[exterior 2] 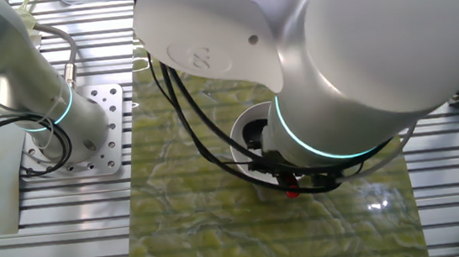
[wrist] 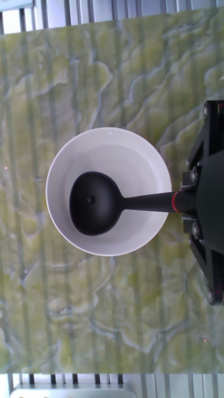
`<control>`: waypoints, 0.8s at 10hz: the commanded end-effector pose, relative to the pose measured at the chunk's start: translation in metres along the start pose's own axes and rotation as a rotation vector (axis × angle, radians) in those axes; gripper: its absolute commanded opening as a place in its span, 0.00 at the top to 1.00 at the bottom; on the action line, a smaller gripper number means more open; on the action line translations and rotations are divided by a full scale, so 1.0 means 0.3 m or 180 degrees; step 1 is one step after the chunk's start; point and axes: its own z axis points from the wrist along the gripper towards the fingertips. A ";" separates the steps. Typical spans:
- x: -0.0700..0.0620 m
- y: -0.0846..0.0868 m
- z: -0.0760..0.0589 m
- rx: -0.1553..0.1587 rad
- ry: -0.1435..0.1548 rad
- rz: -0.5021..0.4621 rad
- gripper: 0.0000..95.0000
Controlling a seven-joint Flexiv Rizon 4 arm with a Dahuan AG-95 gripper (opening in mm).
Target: Scoop water with a large spoon from one bowl to another
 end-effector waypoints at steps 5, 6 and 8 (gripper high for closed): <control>0.008 0.004 0.027 0.0024 -0.0078 -0.0059 1.00; 0.009 0.004 0.032 0.0033 -0.0098 -0.0085 1.00; 0.015 0.011 0.044 0.0055 -0.0125 -0.0093 1.00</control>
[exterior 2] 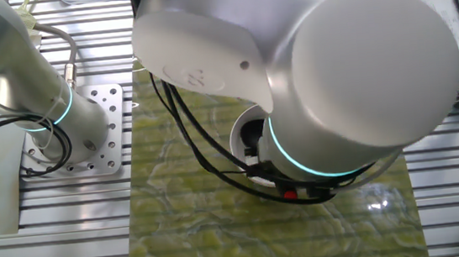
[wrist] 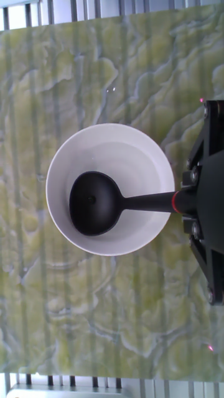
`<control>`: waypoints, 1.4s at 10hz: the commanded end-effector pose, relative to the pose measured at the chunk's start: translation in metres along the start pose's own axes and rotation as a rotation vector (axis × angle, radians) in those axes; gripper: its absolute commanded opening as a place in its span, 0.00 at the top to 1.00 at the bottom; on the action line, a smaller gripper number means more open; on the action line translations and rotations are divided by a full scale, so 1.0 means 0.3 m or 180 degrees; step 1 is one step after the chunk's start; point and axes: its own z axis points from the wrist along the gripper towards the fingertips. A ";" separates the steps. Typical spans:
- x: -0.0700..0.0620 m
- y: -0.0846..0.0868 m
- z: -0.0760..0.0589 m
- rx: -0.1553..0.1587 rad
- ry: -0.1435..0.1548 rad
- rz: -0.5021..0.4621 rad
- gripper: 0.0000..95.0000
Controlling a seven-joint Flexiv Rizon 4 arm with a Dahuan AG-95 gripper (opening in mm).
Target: Scoop water with a large spoon from one bowl to another
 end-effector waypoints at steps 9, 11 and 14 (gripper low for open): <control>0.011 0.015 0.017 0.0136 -0.0123 -0.0052 1.00; 0.012 0.015 0.016 0.0154 -0.0127 -0.0054 1.00; 0.014 0.013 0.017 0.0224 -0.0135 0.0103 1.00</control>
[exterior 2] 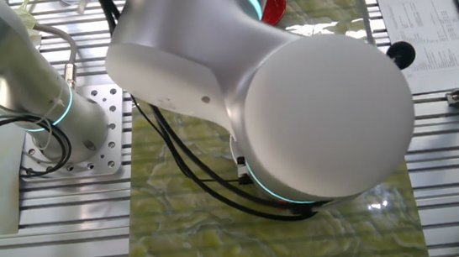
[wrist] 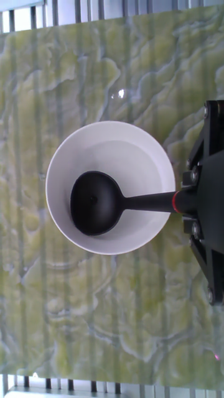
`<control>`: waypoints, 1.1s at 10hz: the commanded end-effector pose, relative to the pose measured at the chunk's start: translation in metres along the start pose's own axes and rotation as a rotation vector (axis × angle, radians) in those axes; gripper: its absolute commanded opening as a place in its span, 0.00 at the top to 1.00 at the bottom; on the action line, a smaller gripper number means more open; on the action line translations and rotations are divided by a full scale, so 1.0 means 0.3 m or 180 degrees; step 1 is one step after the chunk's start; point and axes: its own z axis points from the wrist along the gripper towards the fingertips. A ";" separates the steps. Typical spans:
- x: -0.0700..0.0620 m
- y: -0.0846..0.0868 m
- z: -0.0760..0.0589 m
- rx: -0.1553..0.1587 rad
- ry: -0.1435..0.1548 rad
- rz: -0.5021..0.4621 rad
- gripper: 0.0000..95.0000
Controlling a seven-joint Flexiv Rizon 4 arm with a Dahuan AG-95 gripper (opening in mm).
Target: Scoop water with a large spoon from one bowl to another
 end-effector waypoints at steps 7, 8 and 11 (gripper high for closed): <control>0.008 -0.005 0.034 0.0100 -0.0028 0.0080 1.00; 0.008 -0.005 0.034 0.0105 -0.0032 0.0085 1.00; 0.008 -0.005 0.034 0.0127 -0.0030 0.0119 1.00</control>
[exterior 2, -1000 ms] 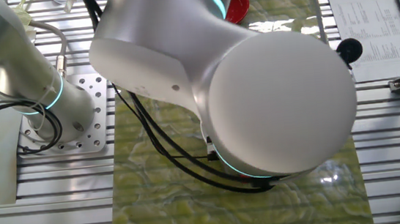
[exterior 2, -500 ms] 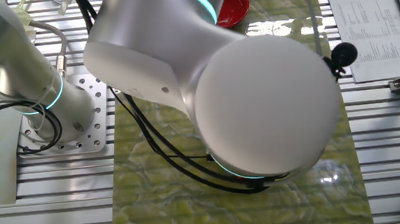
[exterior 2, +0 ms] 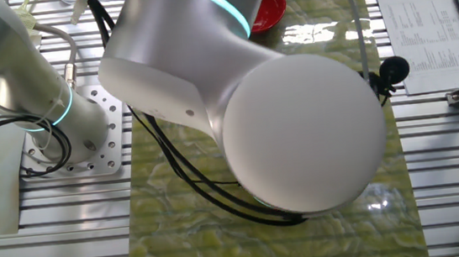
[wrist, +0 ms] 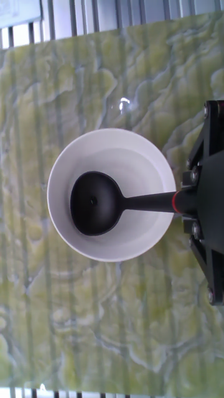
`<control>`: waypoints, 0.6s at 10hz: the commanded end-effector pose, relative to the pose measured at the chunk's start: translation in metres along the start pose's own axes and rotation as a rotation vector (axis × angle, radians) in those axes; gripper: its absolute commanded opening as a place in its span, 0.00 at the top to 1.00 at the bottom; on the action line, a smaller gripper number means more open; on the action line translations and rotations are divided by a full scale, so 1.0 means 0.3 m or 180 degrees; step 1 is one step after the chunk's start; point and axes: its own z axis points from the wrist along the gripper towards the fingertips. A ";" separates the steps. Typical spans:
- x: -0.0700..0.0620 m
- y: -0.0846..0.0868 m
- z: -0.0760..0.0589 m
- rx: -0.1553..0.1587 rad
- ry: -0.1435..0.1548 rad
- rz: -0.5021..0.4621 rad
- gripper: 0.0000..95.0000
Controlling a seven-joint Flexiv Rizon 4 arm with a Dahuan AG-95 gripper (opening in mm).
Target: Scoop water with a large spoon from one bowl to another
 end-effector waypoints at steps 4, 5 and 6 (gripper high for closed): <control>-0.001 -0.001 0.001 0.0061 -0.0024 -0.0039 0.80; -0.001 -0.001 0.001 0.0067 -0.0026 -0.0042 0.80; 0.000 -0.001 0.002 0.0078 -0.0029 -0.0035 0.80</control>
